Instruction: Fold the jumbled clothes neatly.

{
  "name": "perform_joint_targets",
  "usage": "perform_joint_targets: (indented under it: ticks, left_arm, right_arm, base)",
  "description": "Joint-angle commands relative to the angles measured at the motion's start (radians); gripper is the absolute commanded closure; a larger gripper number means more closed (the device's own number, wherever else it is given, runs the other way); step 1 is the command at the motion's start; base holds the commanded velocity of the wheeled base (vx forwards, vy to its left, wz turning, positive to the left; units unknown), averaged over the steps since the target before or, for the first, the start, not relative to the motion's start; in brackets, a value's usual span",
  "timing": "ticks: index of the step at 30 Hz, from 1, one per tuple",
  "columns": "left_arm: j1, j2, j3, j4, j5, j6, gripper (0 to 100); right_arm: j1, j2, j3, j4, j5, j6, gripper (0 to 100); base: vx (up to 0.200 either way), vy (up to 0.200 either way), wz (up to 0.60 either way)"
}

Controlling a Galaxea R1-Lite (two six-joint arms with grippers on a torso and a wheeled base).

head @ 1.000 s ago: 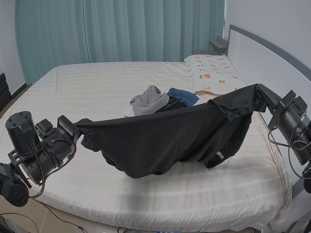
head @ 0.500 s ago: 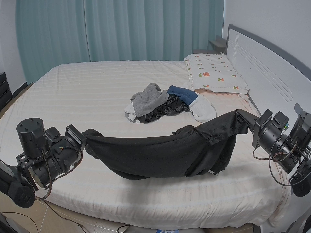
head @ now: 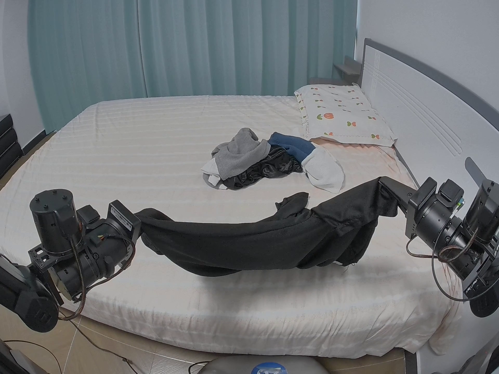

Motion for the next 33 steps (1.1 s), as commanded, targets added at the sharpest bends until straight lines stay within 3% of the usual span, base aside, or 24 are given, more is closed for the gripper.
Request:
perform_joint_targets:
  ticks: [1,20,29,33]
  left_arm:
    - [0.006,0.006,-0.002,0.0,-0.028,-0.01,100]
    - [0.008,-0.001,-0.005,0.0,-0.022,0.004,100]
    - [0.009,-0.027,-0.006,0.002,-0.022,0.006,100]
    - [0.011,-0.04,-0.006,0.003,-0.022,0.007,100]
  right_arm:
    - [0.009,0.0,0.001,0.0,0.0,0.0,100]
    - [0.008,0.008,-0.012,0.003,-0.023,-0.034,100]
    - [0.051,0.057,-0.032,-0.013,-0.184,-0.188,100]
    - [0.058,0.066,-0.023,-0.045,-0.194,-0.229,100]
  base:
    - [0.0,0.2,0.0]
    - [0.0,0.2,0.0]
    - [0.0,0.2,0.0]
    - [0.0,0.2,0.0]
